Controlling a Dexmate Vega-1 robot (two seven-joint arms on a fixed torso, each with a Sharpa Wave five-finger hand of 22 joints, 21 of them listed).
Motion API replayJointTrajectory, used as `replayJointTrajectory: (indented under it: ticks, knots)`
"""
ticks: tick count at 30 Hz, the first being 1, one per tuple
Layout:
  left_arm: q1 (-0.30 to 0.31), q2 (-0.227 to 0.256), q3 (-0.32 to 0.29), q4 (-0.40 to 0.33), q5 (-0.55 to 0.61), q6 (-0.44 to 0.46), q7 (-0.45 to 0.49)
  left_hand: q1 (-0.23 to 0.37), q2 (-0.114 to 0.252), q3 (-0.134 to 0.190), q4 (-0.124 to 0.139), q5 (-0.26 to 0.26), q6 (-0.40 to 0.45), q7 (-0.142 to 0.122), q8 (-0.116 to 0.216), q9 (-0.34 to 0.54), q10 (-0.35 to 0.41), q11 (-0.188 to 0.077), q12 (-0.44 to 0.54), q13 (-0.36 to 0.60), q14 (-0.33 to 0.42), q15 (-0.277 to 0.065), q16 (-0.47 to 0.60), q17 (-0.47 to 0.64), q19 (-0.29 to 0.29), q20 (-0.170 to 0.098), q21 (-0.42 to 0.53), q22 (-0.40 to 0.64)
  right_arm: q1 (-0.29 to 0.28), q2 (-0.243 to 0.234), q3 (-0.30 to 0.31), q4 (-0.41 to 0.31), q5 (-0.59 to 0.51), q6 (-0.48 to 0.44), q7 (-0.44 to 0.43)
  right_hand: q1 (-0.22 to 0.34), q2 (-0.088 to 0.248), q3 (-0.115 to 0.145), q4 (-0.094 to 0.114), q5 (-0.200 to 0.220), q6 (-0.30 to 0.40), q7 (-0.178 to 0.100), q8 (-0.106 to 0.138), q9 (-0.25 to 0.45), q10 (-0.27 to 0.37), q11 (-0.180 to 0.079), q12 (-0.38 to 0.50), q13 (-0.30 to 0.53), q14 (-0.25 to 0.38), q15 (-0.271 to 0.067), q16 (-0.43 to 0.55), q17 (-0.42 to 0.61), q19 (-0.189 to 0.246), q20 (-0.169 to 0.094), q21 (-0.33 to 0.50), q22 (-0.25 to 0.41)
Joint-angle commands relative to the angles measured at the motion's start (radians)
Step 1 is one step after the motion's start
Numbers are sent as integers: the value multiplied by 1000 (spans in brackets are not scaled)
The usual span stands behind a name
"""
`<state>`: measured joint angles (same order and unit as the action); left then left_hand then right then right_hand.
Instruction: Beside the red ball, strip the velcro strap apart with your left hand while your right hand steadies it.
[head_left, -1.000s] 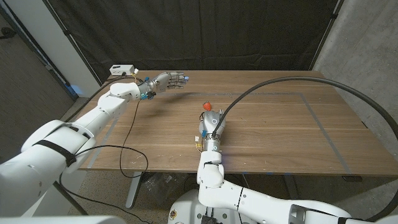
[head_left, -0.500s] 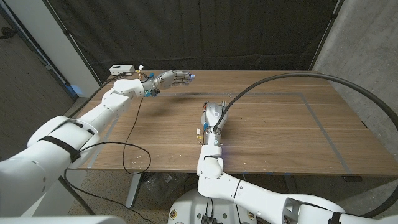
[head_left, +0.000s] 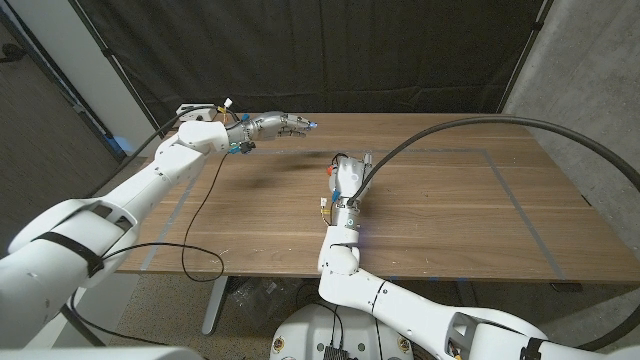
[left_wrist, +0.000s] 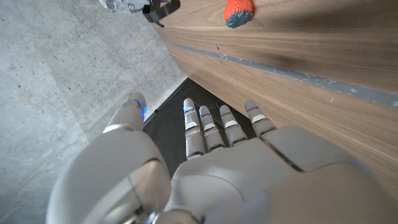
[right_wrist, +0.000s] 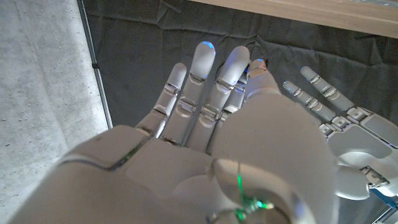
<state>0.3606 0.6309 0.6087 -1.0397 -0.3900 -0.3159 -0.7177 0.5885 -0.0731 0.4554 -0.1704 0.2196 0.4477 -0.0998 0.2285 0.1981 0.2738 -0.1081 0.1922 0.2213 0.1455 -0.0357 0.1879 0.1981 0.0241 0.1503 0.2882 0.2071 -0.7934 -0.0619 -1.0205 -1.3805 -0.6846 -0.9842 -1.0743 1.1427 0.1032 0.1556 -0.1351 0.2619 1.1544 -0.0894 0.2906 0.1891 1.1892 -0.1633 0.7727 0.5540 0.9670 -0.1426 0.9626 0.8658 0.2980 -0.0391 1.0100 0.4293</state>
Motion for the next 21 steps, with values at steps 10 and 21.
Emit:
replayJointTrajectory:
  ticks: [10, 21]
  knots:
    - [78, 121, 4, -283, 88, 30, 60, 122, -25, 5, -1, 20, 37, -71, 21, 10, -56, 3, 12, 15, -56, 27, 4, 6, 2, 5, 0, 5, -73, 35, 119, 10, -185, 143, -43, 13, 8, -12, -1, -2, 29, -12, -16, 6, 9, -5, -6, 9, 2, -86, 11, 2, -16, -51, 35, 6]
    - [89, 146, 9, -340, 124, 27, 61, 197, -47, -1, 3, 31, 25, -119, 14, 11, -102, -5, 11, 21, -92, 35, 3, 10, 9, 4, 2, 5, -138, 81, 239, 22, -322, 365, -43, 16, 11, -22, 0, -3, 39, -11, -28, 8, 12, -7, -7, 20, 4, -86, 18, 6, -22, -55, 61, 5]
